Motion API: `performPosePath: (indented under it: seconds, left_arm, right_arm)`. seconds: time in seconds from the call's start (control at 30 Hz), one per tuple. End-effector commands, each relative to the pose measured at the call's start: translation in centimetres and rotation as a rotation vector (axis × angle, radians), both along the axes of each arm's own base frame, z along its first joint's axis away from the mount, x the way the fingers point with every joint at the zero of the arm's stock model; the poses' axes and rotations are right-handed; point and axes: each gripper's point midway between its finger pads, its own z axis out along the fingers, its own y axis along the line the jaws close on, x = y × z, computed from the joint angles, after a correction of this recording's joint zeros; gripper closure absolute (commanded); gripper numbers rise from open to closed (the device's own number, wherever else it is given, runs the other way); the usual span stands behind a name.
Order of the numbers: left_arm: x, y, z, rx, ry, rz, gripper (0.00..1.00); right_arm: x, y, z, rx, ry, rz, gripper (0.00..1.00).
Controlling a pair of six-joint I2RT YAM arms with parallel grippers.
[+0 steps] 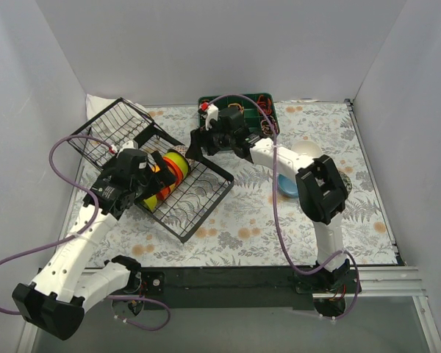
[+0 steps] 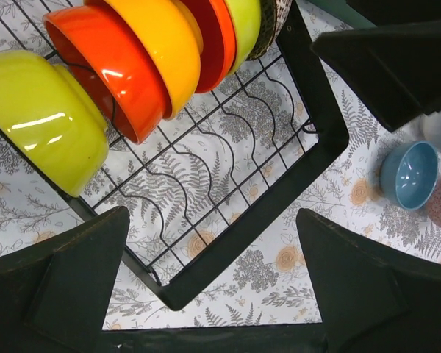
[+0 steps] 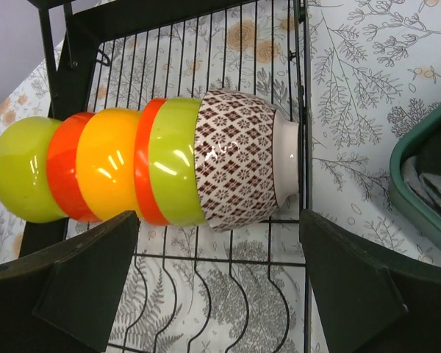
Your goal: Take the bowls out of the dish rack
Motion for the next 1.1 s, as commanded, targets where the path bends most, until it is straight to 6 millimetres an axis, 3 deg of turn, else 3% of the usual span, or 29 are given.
performPosePath:
  seconds: [0.0, 0.37, 0.63, 0.83, 1.07]
  left_arm:
    - [-1.5, 0.4, 0.3, -0.025, 0.014, 0.012, 0.02]
    - [-3.0, 1.0, 0.7, -0.044, 0.021, 0.035, 0.02]
    - [-3.4, 1.1, 0.9, -0.048, 0.022, 0.033, 0.02]
    - [-3.8, 1.2, 0.7, -0.047, 0.021, 0.032, 0.02]
    - [-3.7, 1.1, 0.6, -0.051, 0.015, 0.024, 0.02]
  right_arm:
    - [1.8, 2.2, 1.6, 0.048, -0.084, 0.016, 0.01]
    - [2.1, 4.9, -2.6, 0.030, -0.025, 0.049, 0.01]
    - [2.0, 6.1, -4.1, 0.030, -0.007, 0.082, 0.04]
    - [1.1, 6.3, -4.1, 0.039, 0.014, 0.107, 0.14]
    - [0.2, 5.7, -3.5, 0.025, 0.018, 0.095, 0.36]
